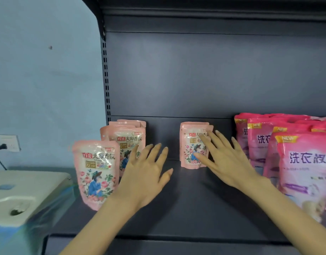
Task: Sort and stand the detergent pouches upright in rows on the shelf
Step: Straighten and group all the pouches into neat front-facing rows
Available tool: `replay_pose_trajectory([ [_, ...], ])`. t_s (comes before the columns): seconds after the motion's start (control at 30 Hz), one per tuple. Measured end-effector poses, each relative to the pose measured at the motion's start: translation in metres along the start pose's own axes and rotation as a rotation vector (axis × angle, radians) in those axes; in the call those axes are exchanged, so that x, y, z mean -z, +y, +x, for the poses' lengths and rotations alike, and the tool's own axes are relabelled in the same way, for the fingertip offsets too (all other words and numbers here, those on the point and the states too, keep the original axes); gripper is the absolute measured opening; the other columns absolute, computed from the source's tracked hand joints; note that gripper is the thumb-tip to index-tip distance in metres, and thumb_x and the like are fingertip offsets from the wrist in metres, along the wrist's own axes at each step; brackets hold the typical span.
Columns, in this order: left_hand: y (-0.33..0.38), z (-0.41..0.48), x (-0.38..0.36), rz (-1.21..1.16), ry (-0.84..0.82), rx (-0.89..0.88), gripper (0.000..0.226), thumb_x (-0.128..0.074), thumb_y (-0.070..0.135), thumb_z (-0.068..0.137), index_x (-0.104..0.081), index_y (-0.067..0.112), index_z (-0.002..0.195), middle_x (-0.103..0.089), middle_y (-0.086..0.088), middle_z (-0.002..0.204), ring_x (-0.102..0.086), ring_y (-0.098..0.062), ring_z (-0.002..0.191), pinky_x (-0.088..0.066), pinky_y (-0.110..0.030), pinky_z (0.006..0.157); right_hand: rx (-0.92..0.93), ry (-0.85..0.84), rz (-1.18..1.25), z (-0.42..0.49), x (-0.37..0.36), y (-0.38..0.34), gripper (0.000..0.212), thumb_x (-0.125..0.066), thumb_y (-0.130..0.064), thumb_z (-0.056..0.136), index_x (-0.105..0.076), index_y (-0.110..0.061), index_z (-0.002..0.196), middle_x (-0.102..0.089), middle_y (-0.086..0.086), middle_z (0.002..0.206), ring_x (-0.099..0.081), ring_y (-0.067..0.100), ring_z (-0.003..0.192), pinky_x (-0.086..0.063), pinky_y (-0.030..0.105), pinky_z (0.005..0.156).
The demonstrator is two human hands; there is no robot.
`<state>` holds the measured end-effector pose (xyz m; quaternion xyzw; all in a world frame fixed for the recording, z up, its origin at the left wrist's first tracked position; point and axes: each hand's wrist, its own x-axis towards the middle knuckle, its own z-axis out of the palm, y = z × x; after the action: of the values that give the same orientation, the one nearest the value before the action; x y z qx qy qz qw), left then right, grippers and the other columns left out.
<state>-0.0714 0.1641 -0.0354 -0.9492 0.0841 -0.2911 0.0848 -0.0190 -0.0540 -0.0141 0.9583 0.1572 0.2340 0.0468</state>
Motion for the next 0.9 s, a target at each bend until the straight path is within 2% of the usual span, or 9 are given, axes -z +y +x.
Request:
replay_pose_trajectory([
  [0.1,-0.012,-0.023,0.011,-0.001,0.049,-0.031,0.057,-0.030,0.048,0.087,-0.062,0.015,0.121,-0.063,-0.007,0.122,-0.061,-0.026,0.111,-0.046,-0.054,0.092,-0.024,-0.020,-0.018,-0.020,0.008,-0.012,0.067,-0.015,-0.059,0.094,0.006,-0.026,0.149,0.005,-0.002,0.158,0.002,0.018,0.146,-0.009,0.047,0.116],
  [0.2,-0.030,-0.043,0.023,0.013,0.075,-0.041,0.063,-0.016,0.050,0.095,-0.059,0.015,0.124,-0.060,-0.008,0.127,-0.058,-0.028,0.115,-0.041,-0.054,0.096,-0.068,0.002,0.025,-0.040,0.012,-0.024,0.087,0.011,-0.067,0.073,0.002,-0.027,0.149,0.001,-0.004,0.158,-0.001,0.017,0.146,-0.012,0.046,0.115],
  [0.27,-0.045,-0.052,0.033,0.019,0.094,-0.032,0.069,-0.007,0.050,0.096,-0.057,0.013,0.126,-0.058,-0.009,0.128,-0.056,-0.029,0.117,-0.037,-0.049,0.102,-0.085,0.001,0.061,-0.049,0.014,-0.031,0.094,0.015,-0.068,0.066,-0.001,-0.027,0.150,0.000,-0.004,0.158,-0.001,0.017,0.146,-0.012,0.046,0.116],
  [0.33,-0.062,-0.060,0.040,0.033,0.137,-0.024,0.065,-0.014,0.050,0.095,-0.056,0.011,0.127,-0.057,-0.011,0.130,-0.055,-0.031,0.118,-0.027,-0.048,0.102,-0.085,0.003,0.095,-0.052,0.018,-0.038,0.096,0.015,-0.069,0.065,-0.003,-0.028,0.150,0.000,-0.004,0.158,-0.001,0.016,0.146,-0.011,0.047,0.116],
  [0.4,-0.080,-0.065,0.044,0.068,0.162,0.000,0.062,-0.026,0.049,0.090,-0.055,0.010,0.128,-0.054,-0.012,0.133,-0.053,-0.031,0.120,-0.029,-0.051,0.102,-0.071,0.009,0.105,-0.050,0.023,-0.048,0.099,0.017,-0.071,0.062,-0.003,-0.028,0.149,0.001,-0.005,0.158,-0.001,0.015,0.146,-0.011,0.046,0.116],
  [0.5,-0.105,-0.069,0.045,0.079,0.169,0.056,0.064,-0.027,0.052,0.088,-0.049,0.012,0.133,-0.050,-0.010,0.138,-0.049,-0.030,0.125,-0.033,-0.053,0.102,-0.026,0.053,0.115,-0.041,0.032,-0.067,0.105,0.022,-0.076,0.059,-0.003,-0.028,0.149,0.001,-0.005,0.158,-0.003,0.016,0.146,-0.010,0.043,0.116],
  [0.73,-0.147,-0.068,0.024,-0.176,0.186,0.200,0.075,-0.028,0.062,0.083,-0.033,0.017,0.143,-0.038,-0.005,0.147,-0.038,-0.027,0.132,-0.030,-0.045,0.106,0.144,0.115,0.239,-0.007,0.040,-0.102,0.079,-0.005,-0.074,0.082,-0.002,-0.032,0.149,0.004,-0.010,0.158,0.003,0.012,0.145,-0.005,0.039,0.117],
  [0.8,-0.153,-0.066,0.018,-0.304,0.185,0.271,0.072,-0.041,0.061,0.087,-0.026,0.022,0.145,-0.036,-0.001,0.148,-0.036,-0.023,0.134,-0.029,-0.041,0.107,0.197,0.111,0.277,0.002,0.041,-0.113,0.070,-0.022,-0.065,0.091,-0.003,-0.032,0.149,0.005,-0.011,0.157,0.003,0.012,0.145,-0.004,0.037,0.117],
  [0.9,-0.157,-0.061,0.013,-0.491,0.192,0.322,0.065,-0.053,0.047,0.087,-0.027,0.028,0.143,-0.047,0.007,0.139,-0.047,-0.019,0.125,-0.037,-0.039,0.100,0.282,0.119,0.348,0.013,0.041,-0.131,0.068,-0.031,-0.059,0.091,-0.008,-0.031,0.149,-0.002,-0.012,0.157,-0.003,0.010,0.145,-0.008,0.036,0.117],
])
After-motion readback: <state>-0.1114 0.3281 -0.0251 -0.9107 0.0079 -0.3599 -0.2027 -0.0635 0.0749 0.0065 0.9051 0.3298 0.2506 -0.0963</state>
